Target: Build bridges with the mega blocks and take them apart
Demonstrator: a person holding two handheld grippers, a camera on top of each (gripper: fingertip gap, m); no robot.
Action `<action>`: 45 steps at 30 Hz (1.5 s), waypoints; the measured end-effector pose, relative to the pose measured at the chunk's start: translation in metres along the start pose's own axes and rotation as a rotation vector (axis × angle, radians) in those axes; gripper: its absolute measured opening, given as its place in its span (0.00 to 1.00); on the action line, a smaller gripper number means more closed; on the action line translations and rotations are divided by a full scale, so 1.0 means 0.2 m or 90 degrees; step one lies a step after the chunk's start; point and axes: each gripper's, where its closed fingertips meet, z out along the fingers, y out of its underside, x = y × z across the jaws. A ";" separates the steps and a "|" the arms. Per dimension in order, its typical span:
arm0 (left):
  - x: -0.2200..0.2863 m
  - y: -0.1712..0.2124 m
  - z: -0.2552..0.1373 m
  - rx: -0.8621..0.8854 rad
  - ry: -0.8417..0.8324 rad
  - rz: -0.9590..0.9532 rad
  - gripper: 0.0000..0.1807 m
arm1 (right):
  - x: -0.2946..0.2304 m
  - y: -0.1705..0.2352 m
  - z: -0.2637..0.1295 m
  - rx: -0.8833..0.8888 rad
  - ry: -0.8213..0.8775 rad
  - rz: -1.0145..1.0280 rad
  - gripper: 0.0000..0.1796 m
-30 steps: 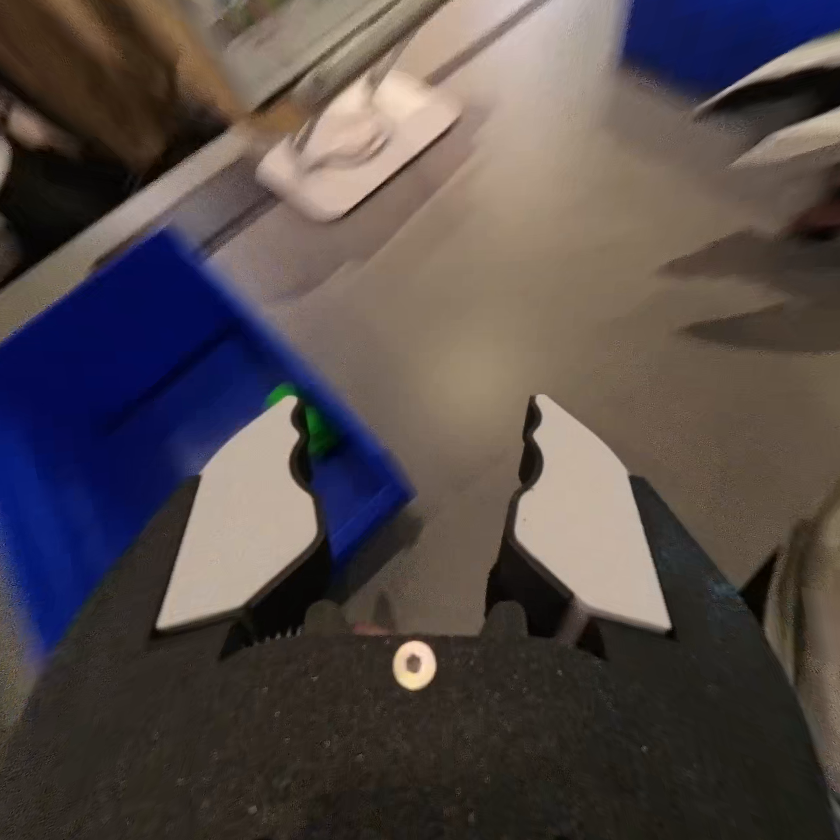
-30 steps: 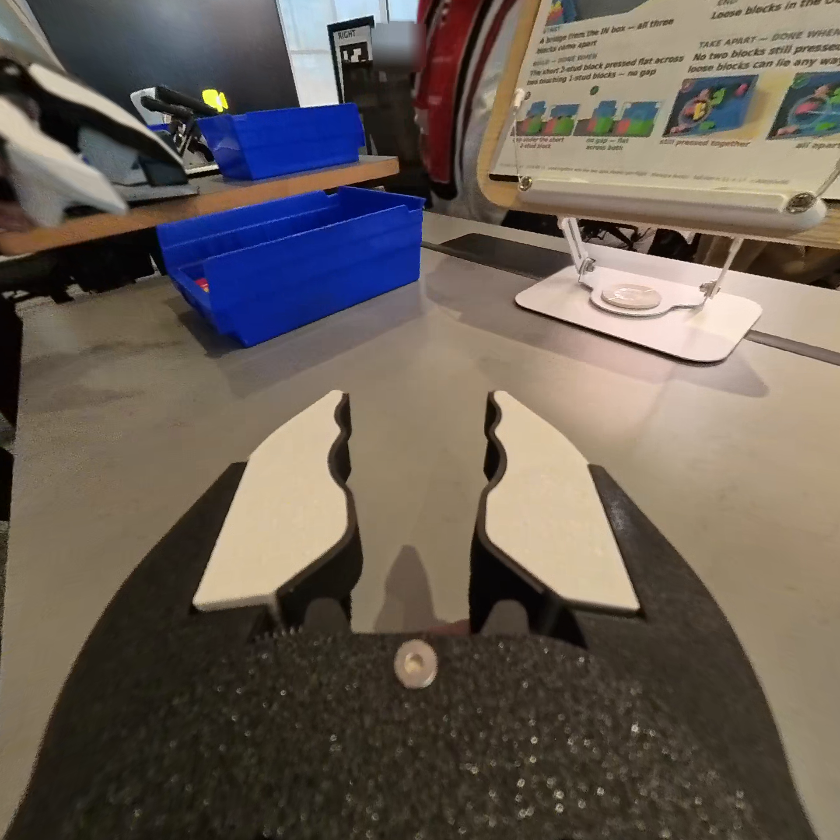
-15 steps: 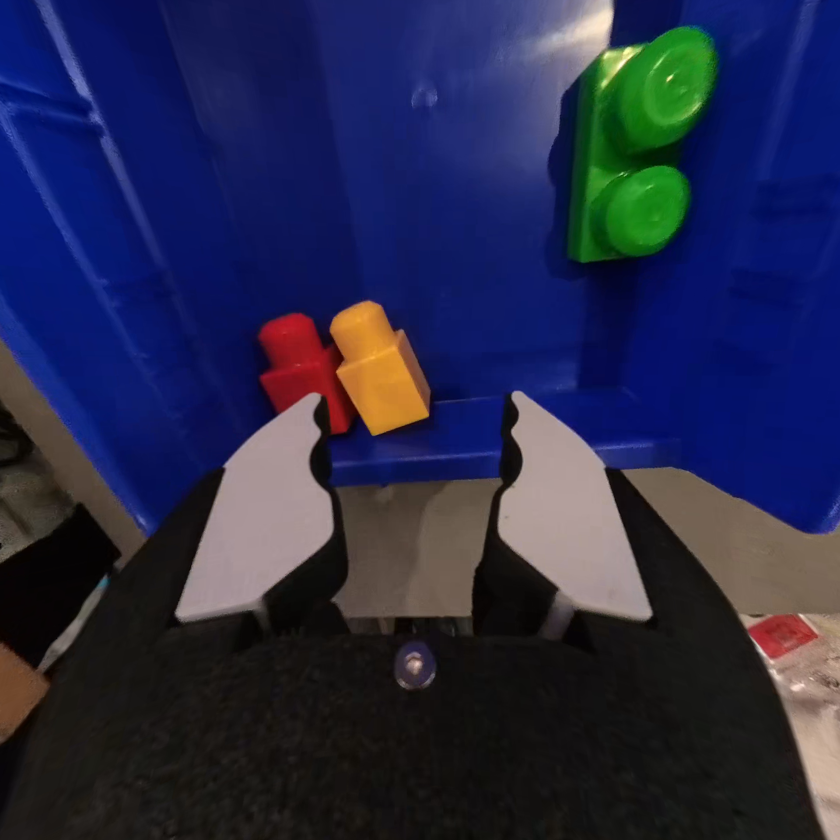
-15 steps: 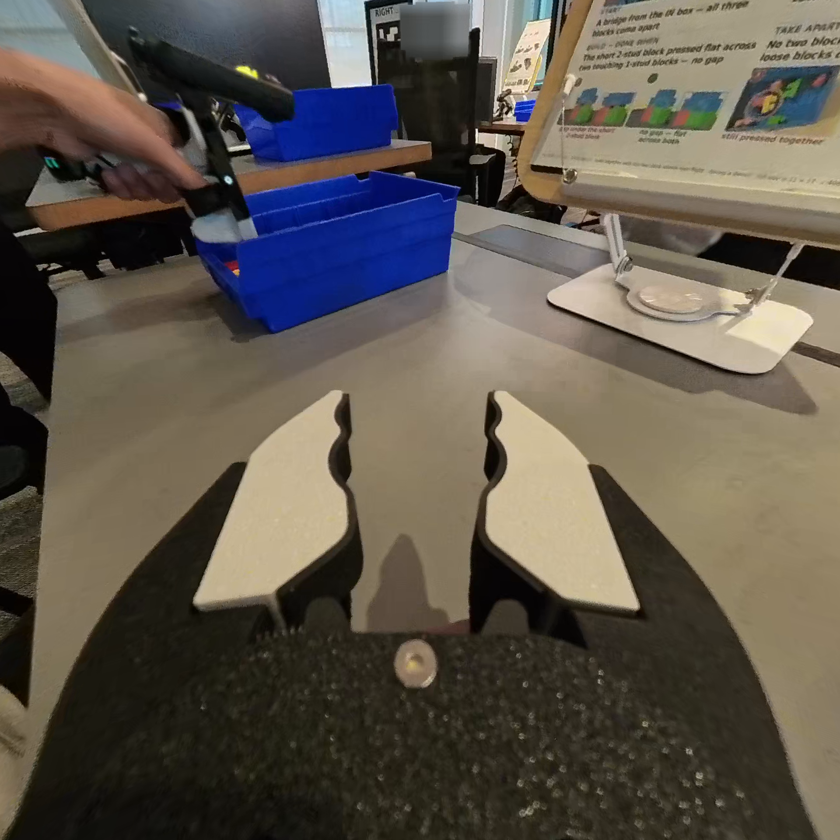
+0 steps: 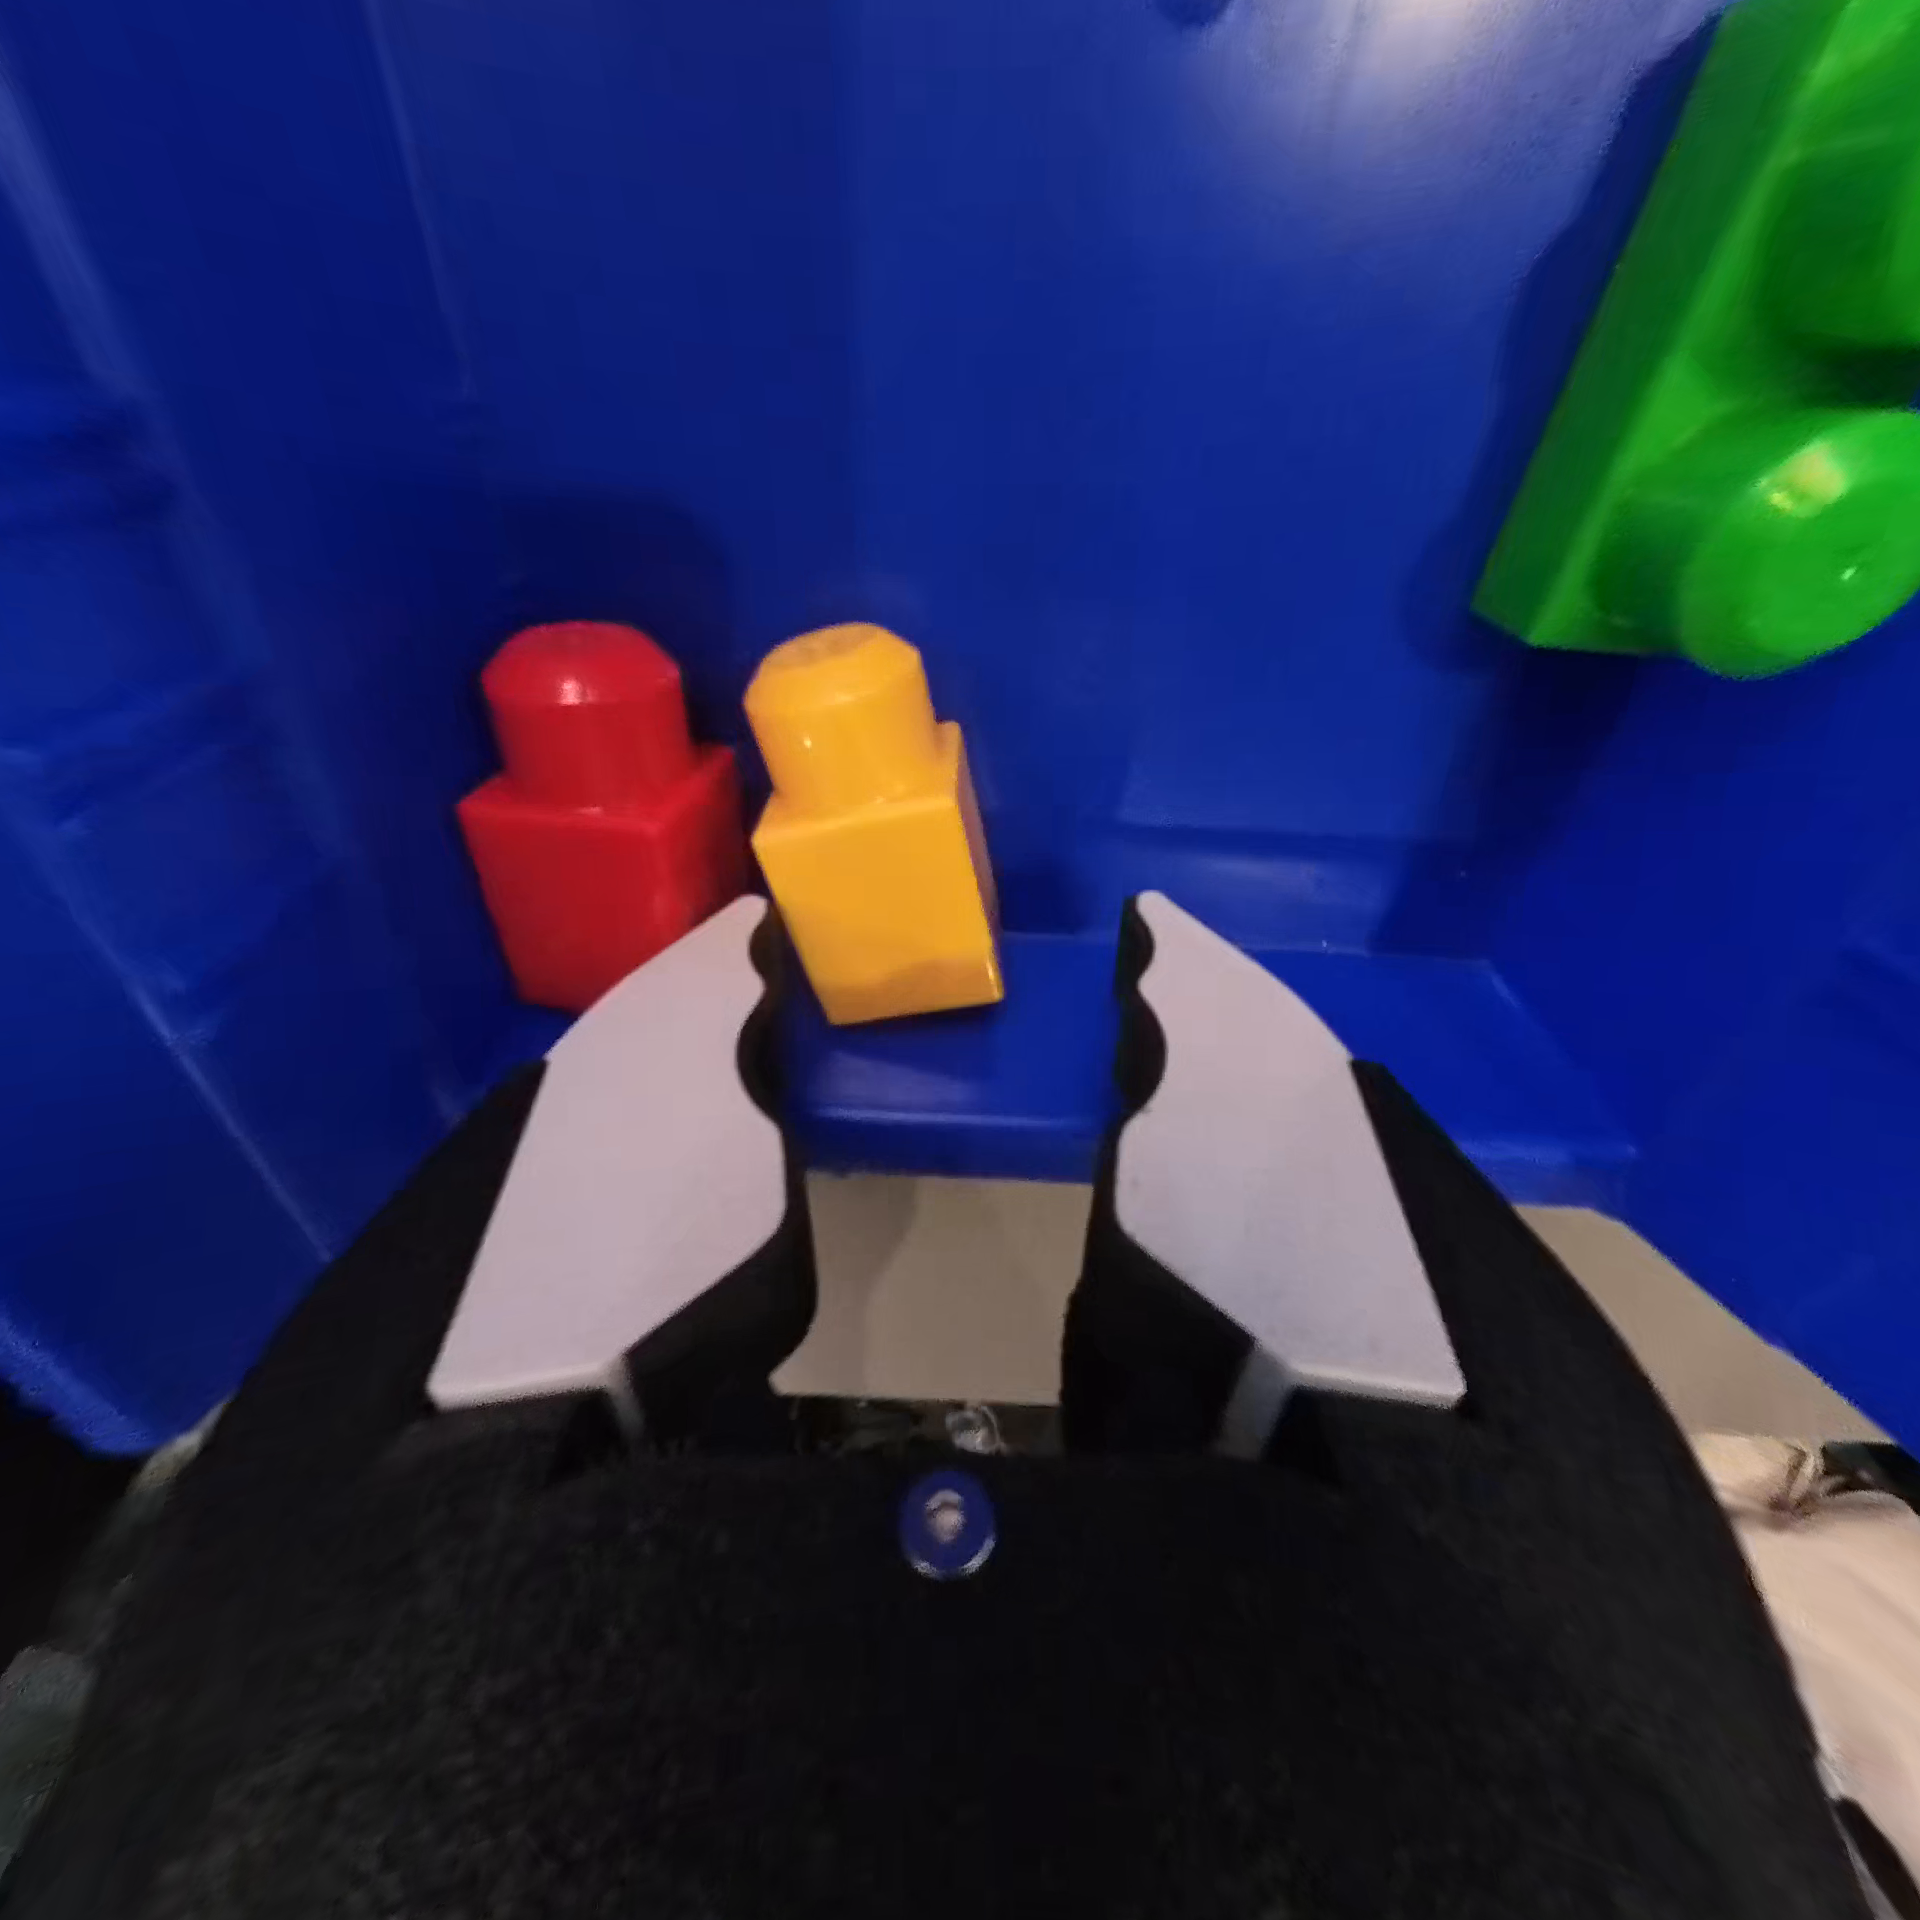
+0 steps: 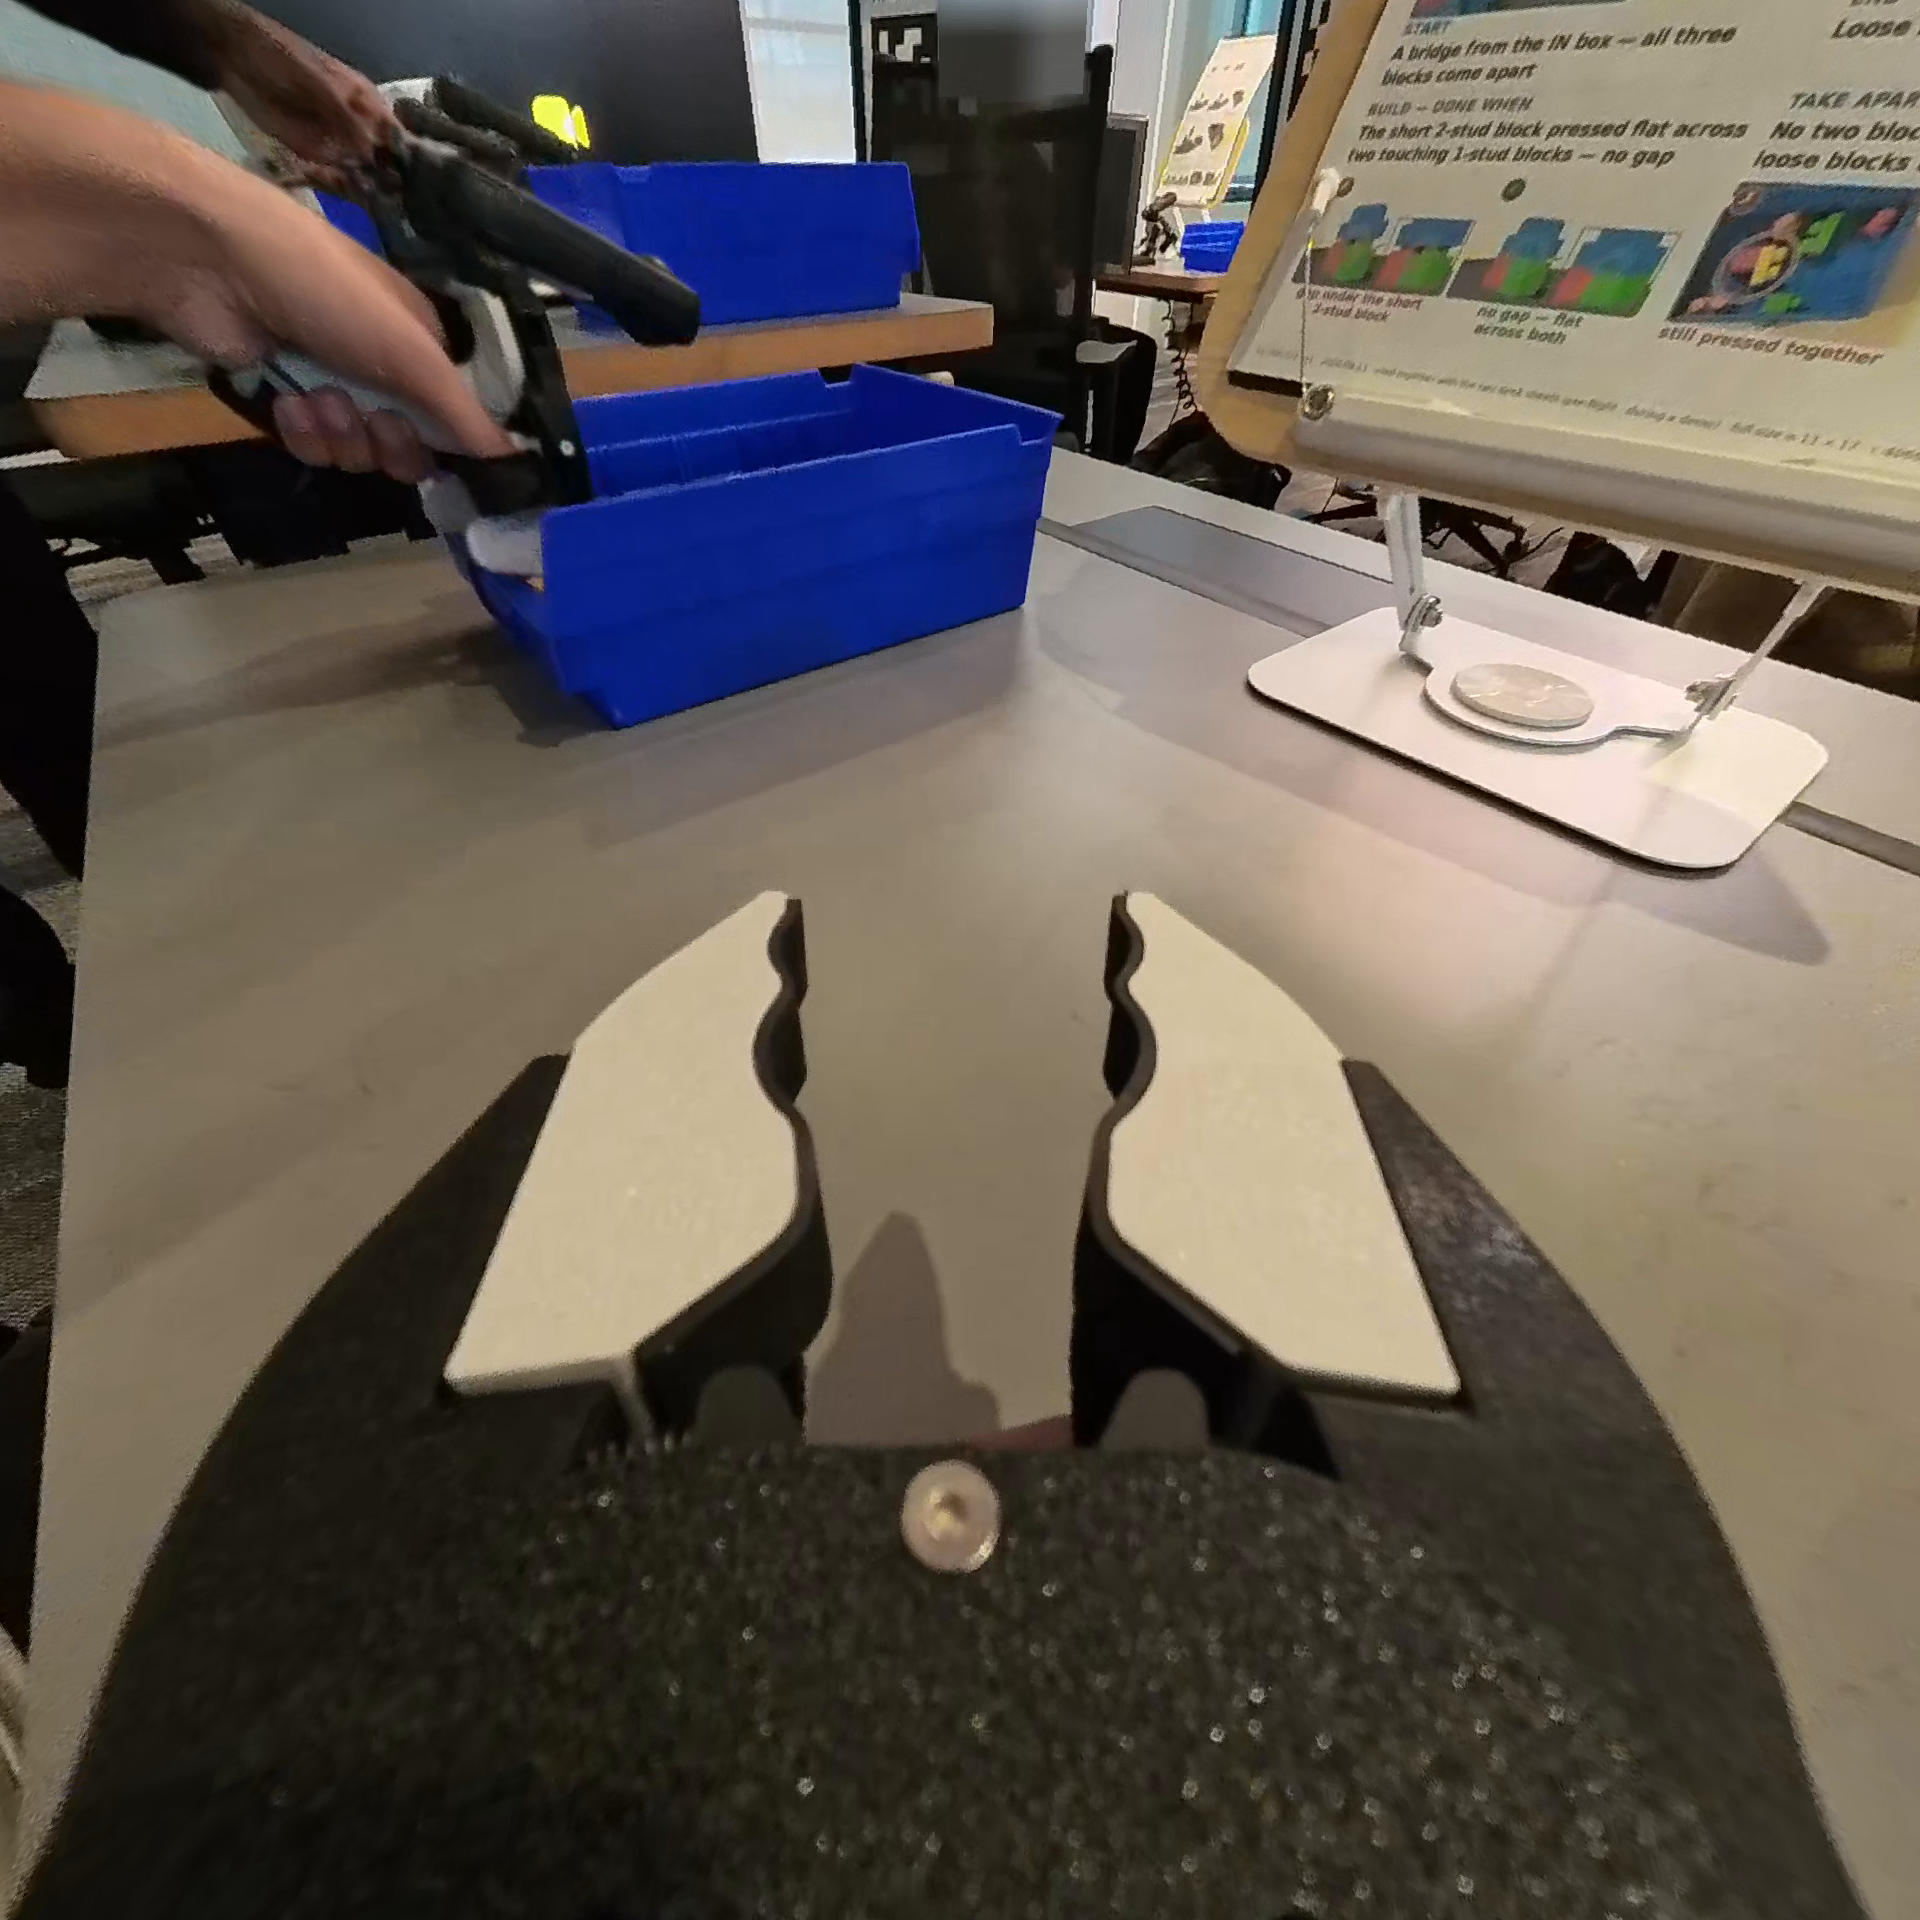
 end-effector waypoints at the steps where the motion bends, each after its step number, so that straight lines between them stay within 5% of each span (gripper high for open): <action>1: 0.00 -0.01 0.01 0.003 0.005 -0.001 0.33 | 0.00 0.00 0.00 -0.002 0.001 -0.001 0.31; 3: -0.01 -0.04 0.01 0.023 -0.002 0.001 0.22 | 0.01 0.01 0.00 -0.008 0.005 -0.004 0.30; 10: 0.03 -0.02 -0.14 0.059 -0.003 0.104 0.20 | 0.02 0.02 0.00 -0.008 0.009 0.001 0.29; 16: 0.41 0.07 -0.72 0.267 -0.003 0.421 0.20 | 0.04 0.00 -0.02 0.010 0.023 -0.006 0.28; 19: 0.73 0.19 -0.82 0.284 0.016 0.579 0.20 | 0.04 0.00 -0.01 0.009 0.023 -0.005 0.28; 24: 1.00 0.00 -0.53 0.202 -0.112 0.551 0.20 | 0.04 0.02 0.00 -0.006 0.028 -0.016 0.28; 30: 1.23 -0.14 -0.13 0.062 -0.092 0.637 0.20 | 0.04 0.03 -0.01 -0.008 0.030 -0.009 0.28; 41: 1.26 -0.14 0.01 0.044 -0.039 0.646 0.21 | 0.04 0.07 -0.01 -0.022 0.029 -0.005 0.28; 45: 1.21 -0.10 -0.10 0.085 -0.017 0.645 0.41 | 0.04 0.07 -0.01 -0.025 0.029 0.003 0.28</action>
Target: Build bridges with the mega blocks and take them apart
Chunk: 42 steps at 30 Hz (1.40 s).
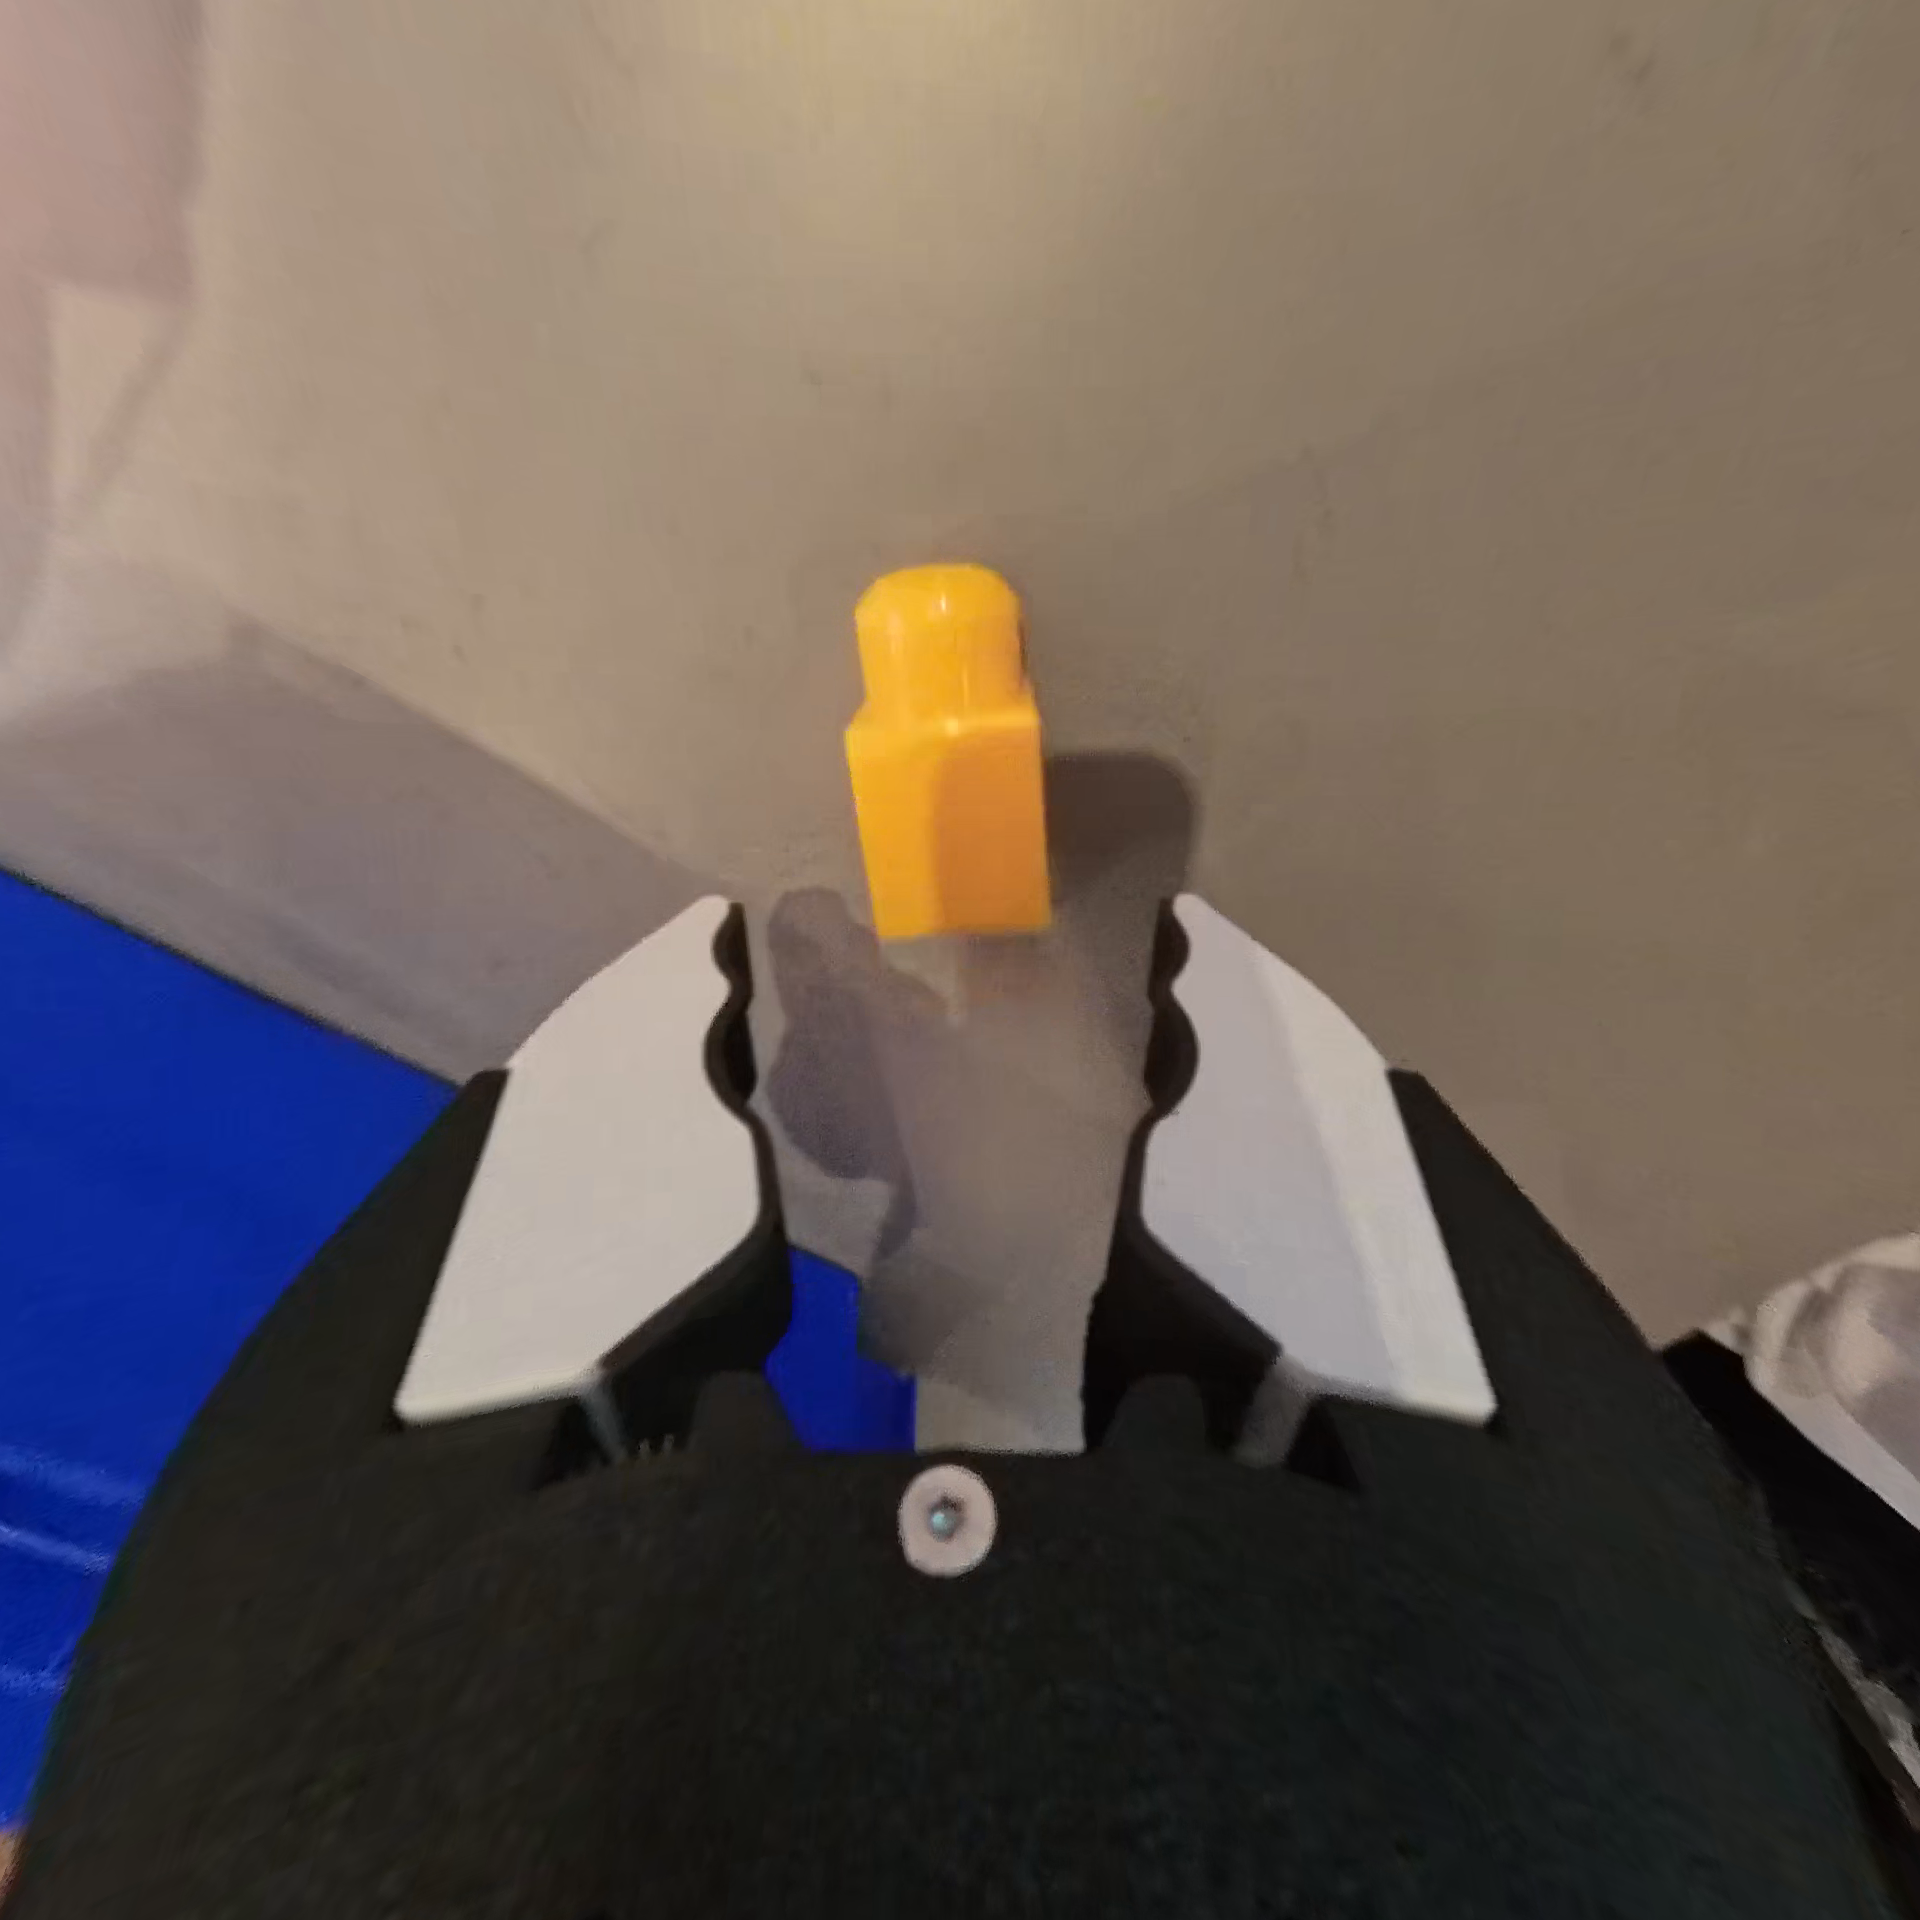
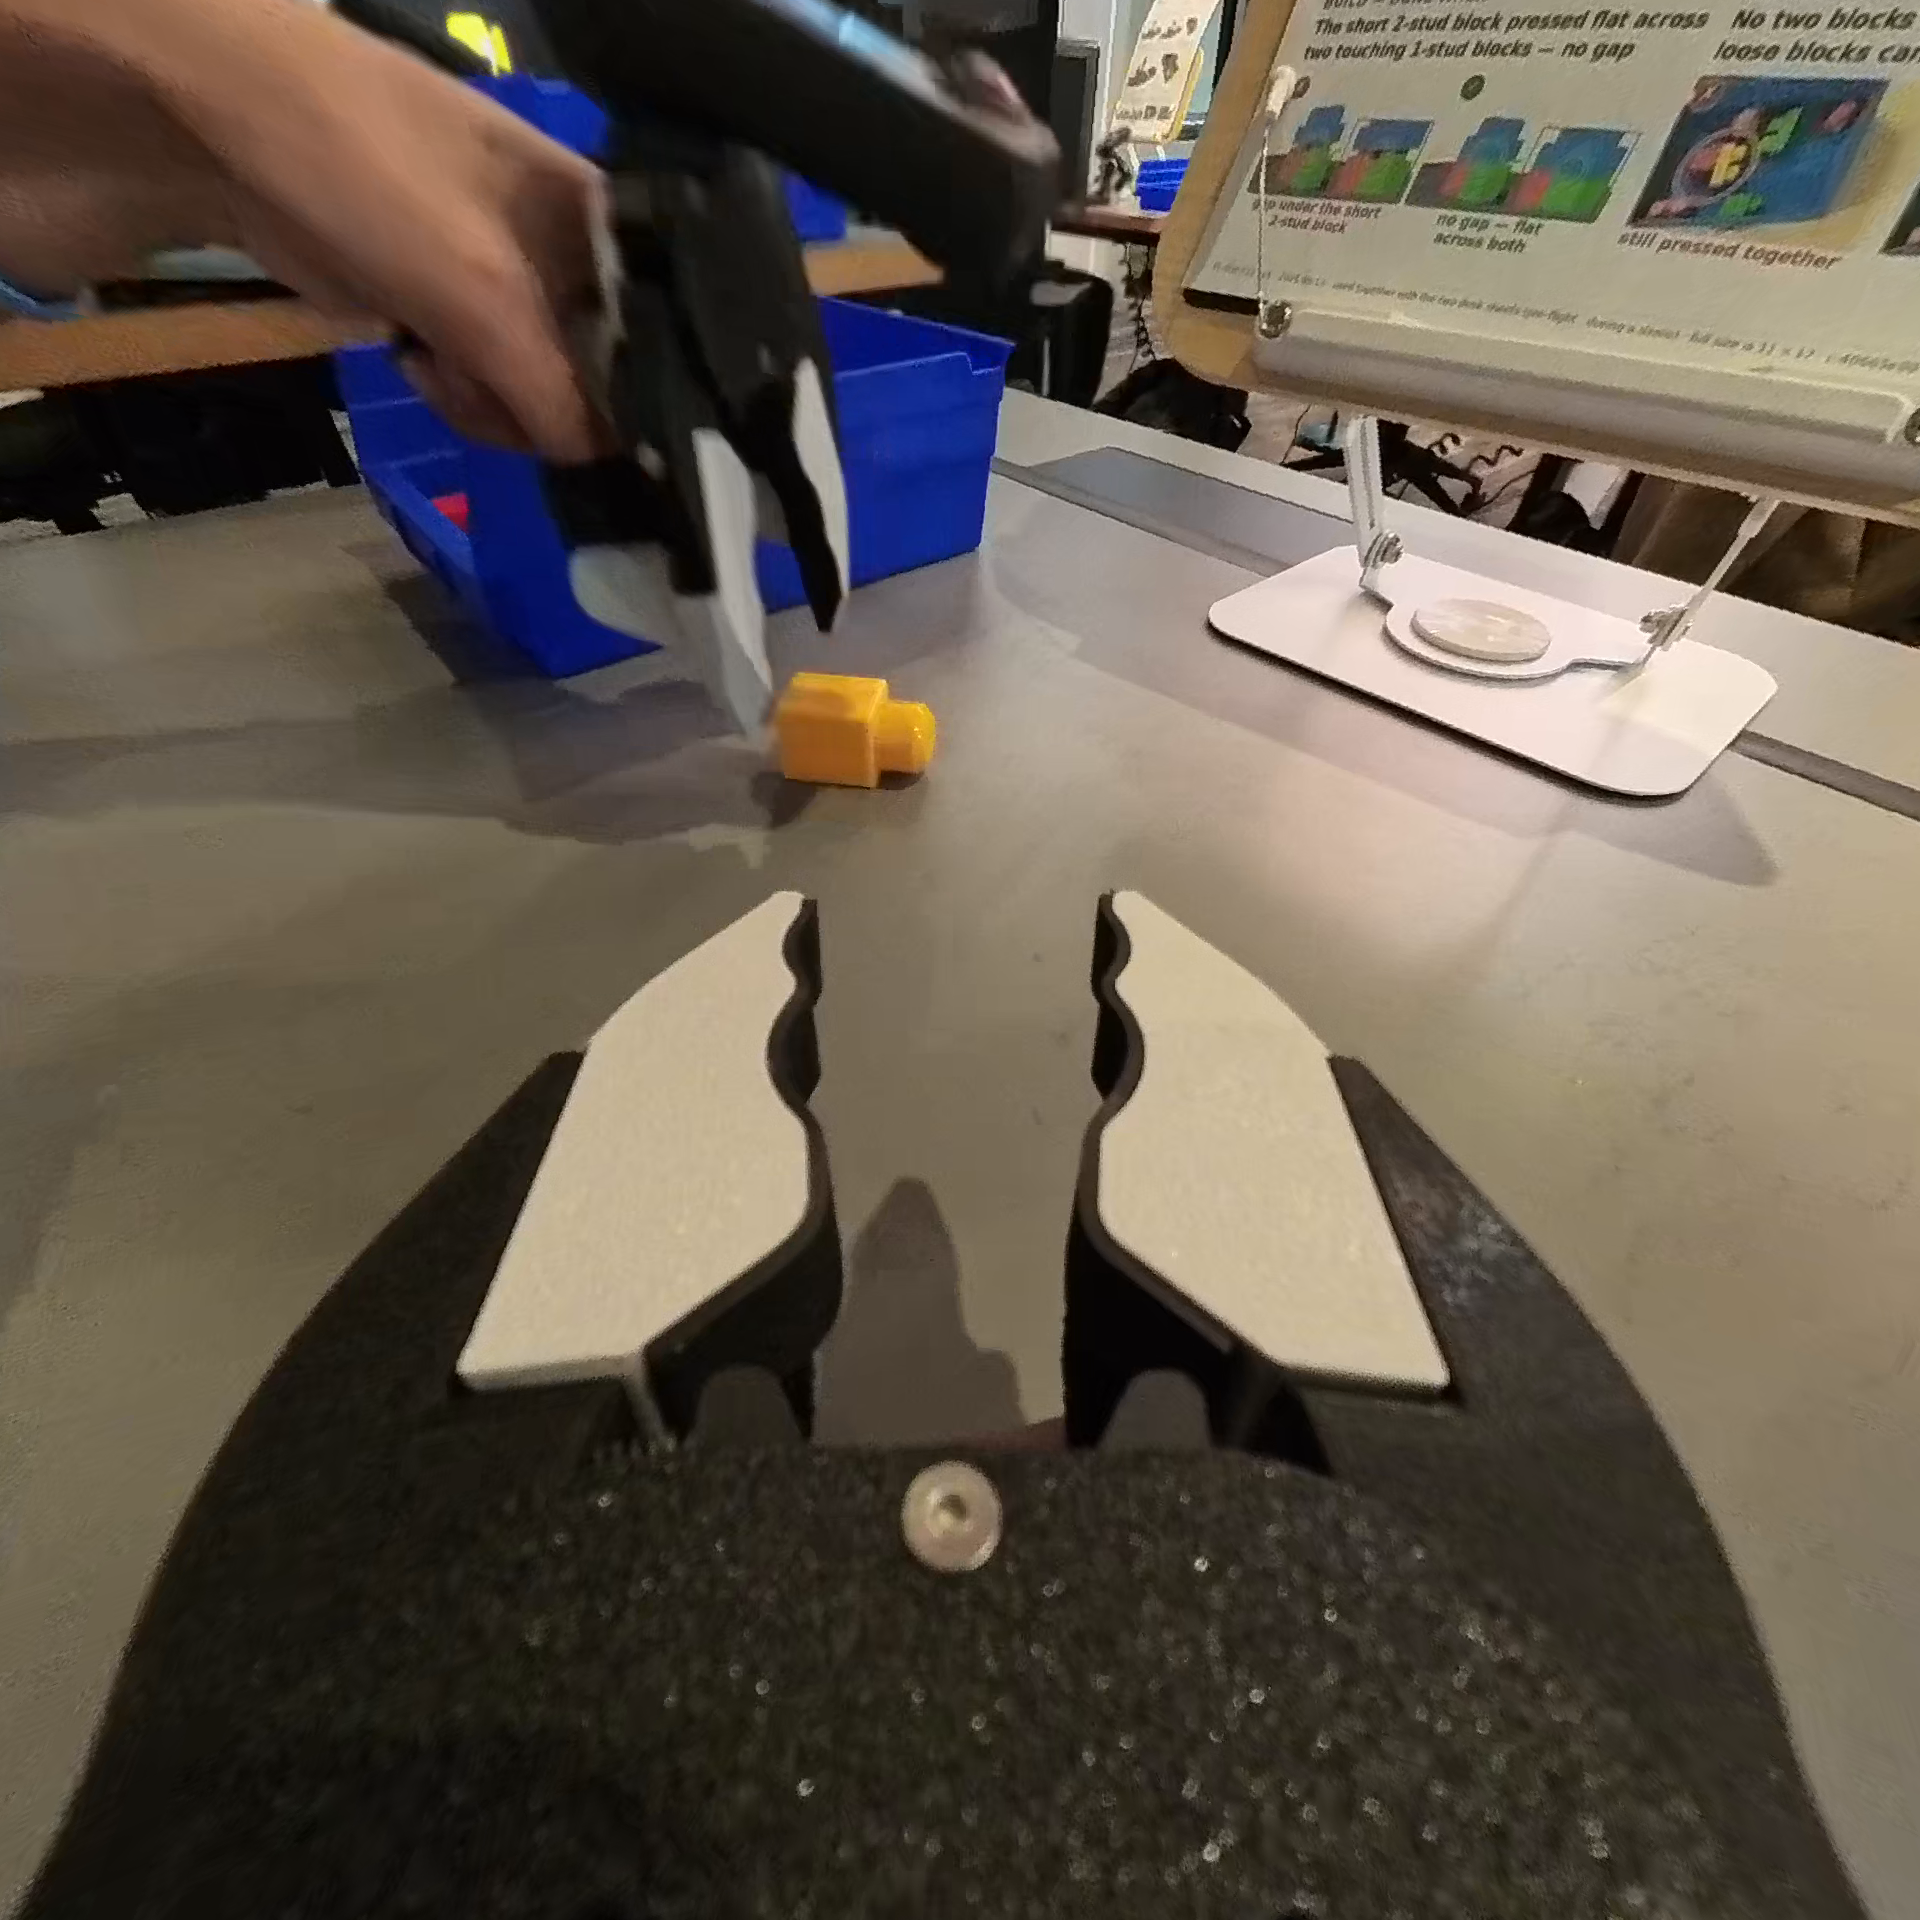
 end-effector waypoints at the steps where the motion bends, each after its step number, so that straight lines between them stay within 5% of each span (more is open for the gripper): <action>1: 0.01 0.03 -0.07 0.030 0.004 0.001 0.43 | 0.00 0.00 0.00 0.000 -0.001 0.001 0.28; 8: -0.10 0.51 -0.68 0.382 -0.076 -0.123 0.48 | -0.01 0.02 0.01 -0.012 0.002 -0.012 0.28; 15: -0.26 1.00 -0.59 0.492 -0.079 -0.356 0.47 | 0.01 0.01 0.05 -0.007 0.006 0.001 0.27; 19: -0.35 0.90 -0.48 0.474 -0.059 -0.332 0.46 | 0.04 0.00 0.08 -0.007 0.016 -0.006 0.27; 23: -0.43 0.73 -0.34 0.363 -0.140 -0.035 0.47 | 0.03 0.00 0.10 -0.004 0.012 -0.028 0.27; 28: -0.49 0.61 -0.19 0.255 -0.019 0.166 0.46 | 0.02 0.00 0.09 0.000 0.010 -0.040 0.26; 33: -0.60 0.59 -0.11 0.146 0.026 0.252 0.47 | 0.04 0.00 0.09 -0.004 0.012 -0.035 0.26; 42: -0.61 0.46 -0.02 0.180 0.103 0.339 0.46 | 0.09 0.01 0.10 -0.011 0.029 -0.013 0.26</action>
